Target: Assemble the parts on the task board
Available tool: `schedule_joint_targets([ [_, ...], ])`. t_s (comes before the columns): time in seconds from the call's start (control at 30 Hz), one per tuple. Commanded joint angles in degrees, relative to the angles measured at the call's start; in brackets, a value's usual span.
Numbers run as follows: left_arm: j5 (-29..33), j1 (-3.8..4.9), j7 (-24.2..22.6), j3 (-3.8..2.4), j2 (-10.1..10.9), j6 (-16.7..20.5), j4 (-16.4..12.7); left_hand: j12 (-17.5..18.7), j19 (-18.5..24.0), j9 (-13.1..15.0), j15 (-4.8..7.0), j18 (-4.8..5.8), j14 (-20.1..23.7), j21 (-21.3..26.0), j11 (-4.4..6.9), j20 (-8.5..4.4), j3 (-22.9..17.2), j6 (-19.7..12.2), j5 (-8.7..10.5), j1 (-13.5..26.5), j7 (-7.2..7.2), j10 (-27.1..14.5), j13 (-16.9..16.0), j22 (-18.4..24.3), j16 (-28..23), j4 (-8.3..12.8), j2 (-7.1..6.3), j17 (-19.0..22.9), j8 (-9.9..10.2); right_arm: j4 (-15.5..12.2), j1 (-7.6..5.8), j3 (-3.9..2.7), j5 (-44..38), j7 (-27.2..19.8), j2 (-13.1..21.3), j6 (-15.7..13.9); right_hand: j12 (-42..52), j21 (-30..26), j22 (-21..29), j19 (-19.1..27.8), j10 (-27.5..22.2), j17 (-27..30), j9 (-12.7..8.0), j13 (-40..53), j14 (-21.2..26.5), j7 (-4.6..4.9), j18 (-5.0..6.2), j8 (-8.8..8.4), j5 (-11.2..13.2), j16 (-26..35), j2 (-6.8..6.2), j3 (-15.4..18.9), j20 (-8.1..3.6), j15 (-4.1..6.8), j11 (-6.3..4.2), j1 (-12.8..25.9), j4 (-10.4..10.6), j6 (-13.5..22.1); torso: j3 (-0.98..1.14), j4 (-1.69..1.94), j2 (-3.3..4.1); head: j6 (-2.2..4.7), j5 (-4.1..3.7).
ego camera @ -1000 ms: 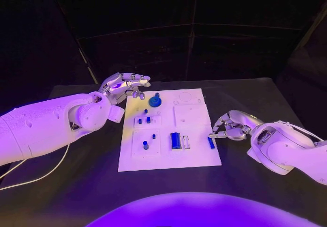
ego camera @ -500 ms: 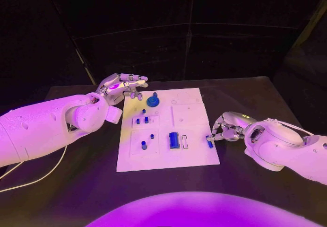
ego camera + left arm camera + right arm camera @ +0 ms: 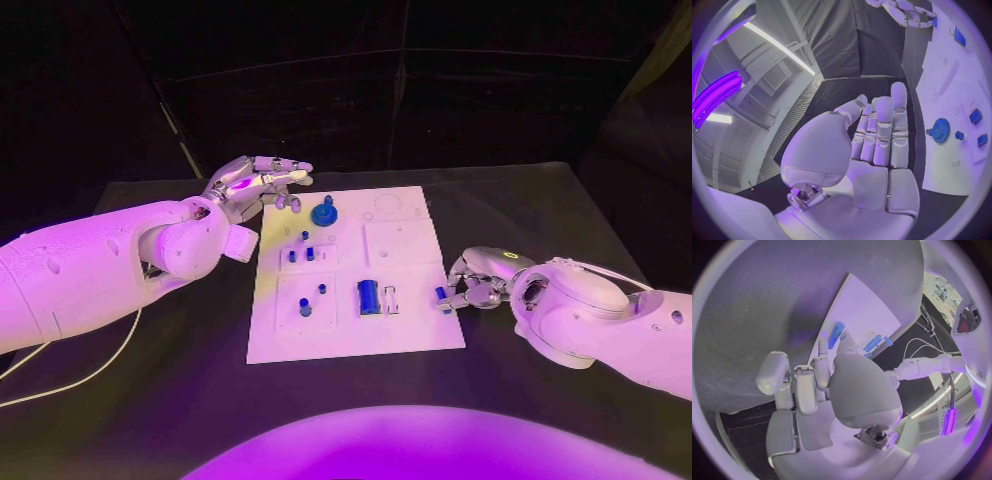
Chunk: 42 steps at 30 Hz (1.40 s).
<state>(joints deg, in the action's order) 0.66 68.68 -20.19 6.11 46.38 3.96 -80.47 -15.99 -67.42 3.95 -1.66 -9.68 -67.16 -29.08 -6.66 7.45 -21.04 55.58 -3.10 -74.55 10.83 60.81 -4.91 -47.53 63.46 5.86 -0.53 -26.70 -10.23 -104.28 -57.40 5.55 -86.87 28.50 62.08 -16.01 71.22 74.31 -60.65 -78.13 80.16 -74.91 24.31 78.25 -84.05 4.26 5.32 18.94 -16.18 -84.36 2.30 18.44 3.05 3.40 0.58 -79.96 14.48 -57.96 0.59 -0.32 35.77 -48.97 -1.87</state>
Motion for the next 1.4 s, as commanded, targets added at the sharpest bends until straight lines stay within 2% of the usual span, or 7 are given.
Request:
schedule_joint_targets([
  [0.03,-0.16,0.05,-0.39,-0.04,0.02,-0.75,-0.07,-0.2,-0.28,-0.06,-0.13,-0.73,0.4,0.31,0.05,-0.02,-0.18,-0.36,-0.19,0.23,0.09,-0.32,0.1,0.08,-0.02,-0.13,0.12,0.05,-0.33,0.06,0.29,0.04,-1.37,0.57,-0.21,2.09,0.12,-0.04,-0.12,-0.18,0.78,-4.82,-0.1,-2.35,-3.92,-0.1,0.33,0.31,-0.22,0.07,0.35,-0.49,-0.5,0.51,-0.77,-1.48,-0.38,-0.64,-0.01,0.03,0.01,-0.02,-0.01],
  [0.4,-0.16,0.05,-0.64,-0.05,0.31,-0.78,-0.3,-0.2,-0.28,-0.06,-0.13,-0.73,0.4,0.31,0.05,-0.02,-0.18,-0.36,-0.19,0.23,0.09,-0.32,0.1,0.08,-0.02,-0.13,0.12,0.05,-0.33,0.8,0.68,0.04,-3.91,1.57,-1.3,2.17,-0.5,-0.19,-0.03,-0.21,0.47,-4.87,-0.67,-2.71,-3.92,-0.18,0.33,-0.47,-0.02,0.13,2.12,-2.55,-0.83,0.79,-0.97,-6.49,-2.97,-0.14,-0.01,0.04,0.01,-0.15,-0.08],
  [0.53,-0.16,0.05,-0.7,-0.05,0.32,-0.81,-0.32,-0.21,-0.28,-0.06,-0.14,-0.73,0.38,0.32,0.05,-0.02,-0.2,-0.39,-0.2,0.23,0.09,-0.36,0.1,0.08,0.01,-0.11,0.11,-0.02,-0.34,1.07,0.78,0.04,-4.75,1.88,-1.8,2.02,-0.94,-0.29,0.02,-0.26,0.18,-5.0,-1.49,-2.91,-3.93,0.03,0.29,-1.58,6.98,0.11,4.42,-6.03,-0.94,0.77,-0.86,-10.5,-4.94,0.06,0.0,0.06,0.02,-0.18,-0.08],
  [0.63,-0.16,0.06,-0.72,-0.05,0.34,-0.83,-0.34,-0.22,-0.28,-0.06,-0.14,-0.73,0.38,0.32,0.05,-0.02,-0.2,-0.4,-0.2,0.23,0.09,-0.37,0.11,0.09,0.02,-0.11,0.1,-0.05,-0.34,1.13,0.92,0.03,-5.29,2.08,-2.12,2.32,-1.24,-0.35,0.04,-0.27,-0.04,-5.09,-2.19,-3.05,-3.94,0.27,0.28,-2.46,7.57,0.09,4.63,-8.2,-0.85,0.59,-0.73,-11.95,-5.99,-0.18,-0.01,0.05,-0.02,-0.23,-0.03],
  [0.8,-0.16,0.06,-0.72,-0.05,0.41,-0.79,-0.38,-0.22,-0.28,-0.06,-0.14,-0.73,0.38,0.32,0.05,-0.02,-0.2,-0.4,-0.2,0.23,0.09,-0.37,0.11,0.09,0.02,-0.11,0.1,-0.05,-0.34,0.88,1.07,0.03,-5.39,2.35,-2.34,2.55,-1.61,-0.39,0.0,-0.3,-0.29,-5.18,-3.26,-3.21,-3.95,0.54,0.27,-3.92,4.64,0.1,3.79,-10.9,-0.64,0.44,-0.37,-12.11,-6.52,-0.59,0.01,0.0,-0.02,-0.14,-0.07],
  [0.97,-0.16,0.06,-0.69,-0.05,0.43,-0.76,-0.41,-0.22,-0.28,-0.06,-0.14,-0.73,0.38,0.32,0.05,-0.02,-0.2,-0.4,-0.2,0.23,0.09,-0.37,0.11,0.09,0.02,-0.11,0.1,-0.05,-0.34,0.06,1.11,0.02,-4.29,1.98,-2.37,0.06,-1.93,-0.02,-0.68,-0.58,-0.4,-5.62,-4.46,-3.34,-4.04,1.06,0.16,-5.72,-5.58,-0.1,1.38,-15.64,-0.46,0.31,-0.37,-11.52,-6.63,-1.39,0.06,-0.05,0.02,-0.06,-0.03],
  [1.4,-0.16,0.06,-0.67,-0.05,0.37,-0.75,-0.38,-0.24,-0.27,-0.07,-0.14,-0.73,0.38,0.32,0.05,-0.02,-0.23,-0.43,-0.2,0.21,0.08,-0.4,0.12,0.09,0.03,-0.07,0.08,-0.05,-0.35,-2.85,1.11,-0.01,-1.72,1.84,-2.27,-5.34,-0.89,1.33,-2.89,-1.42,0.72,-6.81,-5.36,-2.6,-4.31,0.64,-0.17,-7.74,-7.05,-0.78,-4.8,-27.33,-0.5,0.36,-0.47,-5.58,-4.91,-3.38,-0.04,0.09,-0.05,-0.24,0.09],
])
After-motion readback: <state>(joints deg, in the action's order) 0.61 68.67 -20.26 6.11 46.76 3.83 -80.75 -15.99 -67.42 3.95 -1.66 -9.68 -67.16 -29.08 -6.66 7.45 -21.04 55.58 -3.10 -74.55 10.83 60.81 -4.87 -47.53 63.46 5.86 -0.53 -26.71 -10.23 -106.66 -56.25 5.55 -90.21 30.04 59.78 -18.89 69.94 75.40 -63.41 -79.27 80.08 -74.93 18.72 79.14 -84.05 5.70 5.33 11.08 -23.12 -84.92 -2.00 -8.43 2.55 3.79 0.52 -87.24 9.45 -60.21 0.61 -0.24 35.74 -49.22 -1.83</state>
